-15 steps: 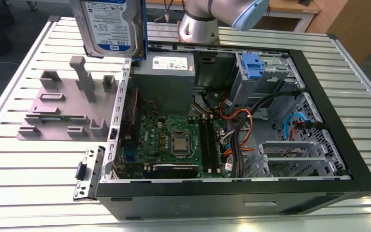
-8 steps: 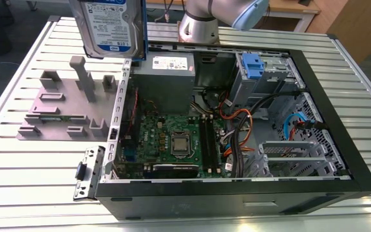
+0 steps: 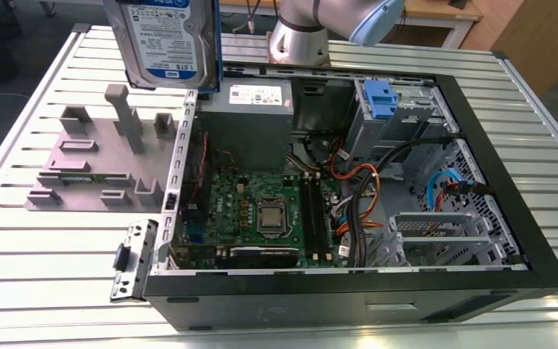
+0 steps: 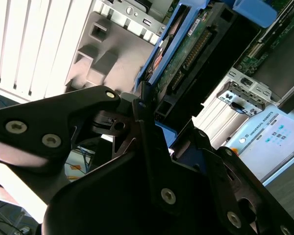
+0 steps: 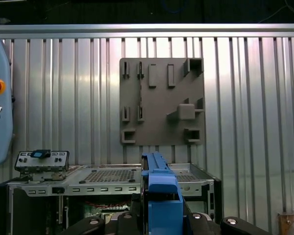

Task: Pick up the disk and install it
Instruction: 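Pick up the disk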

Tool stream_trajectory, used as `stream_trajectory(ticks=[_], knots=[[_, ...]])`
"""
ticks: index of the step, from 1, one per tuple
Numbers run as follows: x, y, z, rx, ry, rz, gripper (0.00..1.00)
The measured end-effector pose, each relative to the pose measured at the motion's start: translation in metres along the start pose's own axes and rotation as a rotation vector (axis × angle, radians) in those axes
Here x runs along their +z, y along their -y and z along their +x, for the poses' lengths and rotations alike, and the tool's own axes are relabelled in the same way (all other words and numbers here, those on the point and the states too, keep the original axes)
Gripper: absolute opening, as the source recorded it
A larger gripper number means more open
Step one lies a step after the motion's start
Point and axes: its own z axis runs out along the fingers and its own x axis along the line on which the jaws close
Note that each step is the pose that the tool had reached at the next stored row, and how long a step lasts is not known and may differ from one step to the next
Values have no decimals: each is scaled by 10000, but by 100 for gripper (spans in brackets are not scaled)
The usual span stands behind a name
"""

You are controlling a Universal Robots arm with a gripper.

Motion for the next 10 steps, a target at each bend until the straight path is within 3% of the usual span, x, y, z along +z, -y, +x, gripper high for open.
stream_trajectory(ticks=[10], knots=[[1,3,29,0,0,1,36]])
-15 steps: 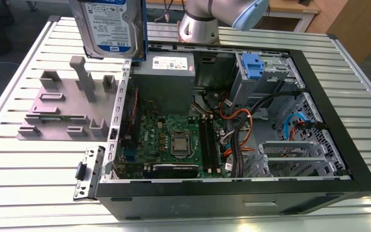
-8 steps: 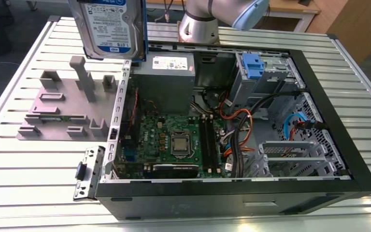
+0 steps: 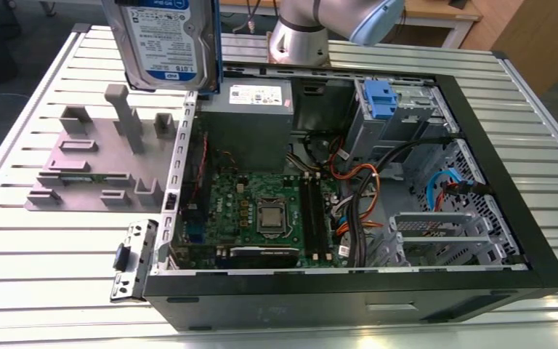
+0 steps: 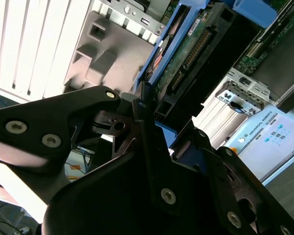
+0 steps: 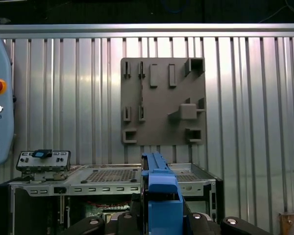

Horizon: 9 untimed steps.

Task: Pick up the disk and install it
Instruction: 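Pick up the disk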

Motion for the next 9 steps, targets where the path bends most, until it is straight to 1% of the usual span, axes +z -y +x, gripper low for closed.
stream_trajectory(ticks=[9], knots=[[1,3,24,0,0,0,36]])
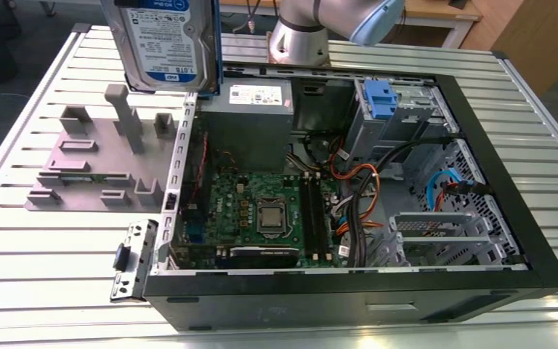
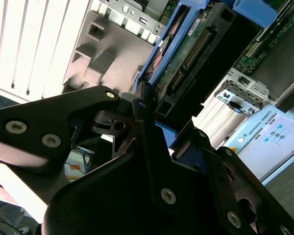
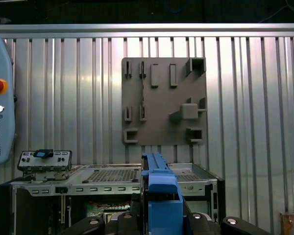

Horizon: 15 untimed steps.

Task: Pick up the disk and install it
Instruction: 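Pick up the disk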

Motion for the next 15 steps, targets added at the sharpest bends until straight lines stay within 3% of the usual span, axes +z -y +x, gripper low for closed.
stream_trajectory(ticks=[15], knots=[[1,4,39,0,0,-1,36]])
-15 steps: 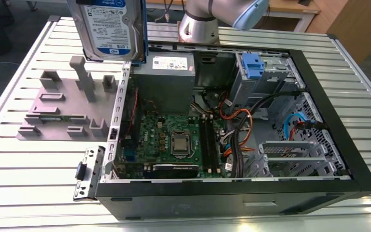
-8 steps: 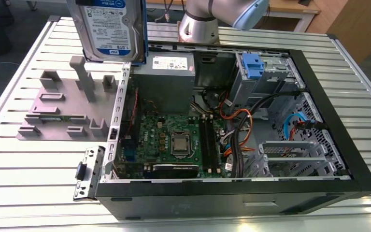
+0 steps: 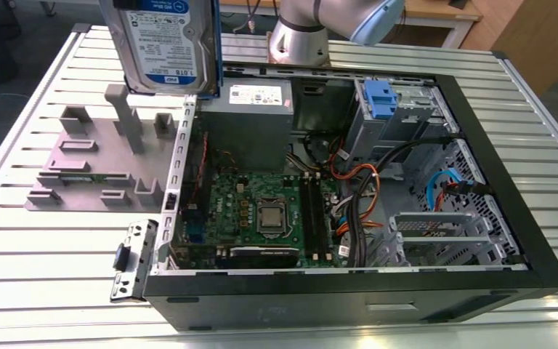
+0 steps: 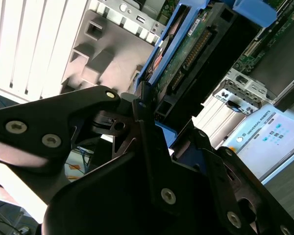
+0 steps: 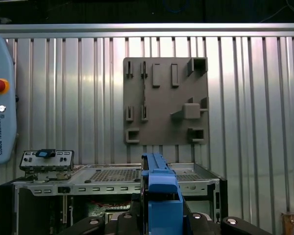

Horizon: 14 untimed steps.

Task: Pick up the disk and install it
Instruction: 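Pick up the disk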

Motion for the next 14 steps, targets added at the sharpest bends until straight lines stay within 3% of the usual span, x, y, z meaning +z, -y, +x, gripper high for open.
stream_trajectory(ticks=[14], knots=[[1,4,38,1,-1,0,36]])
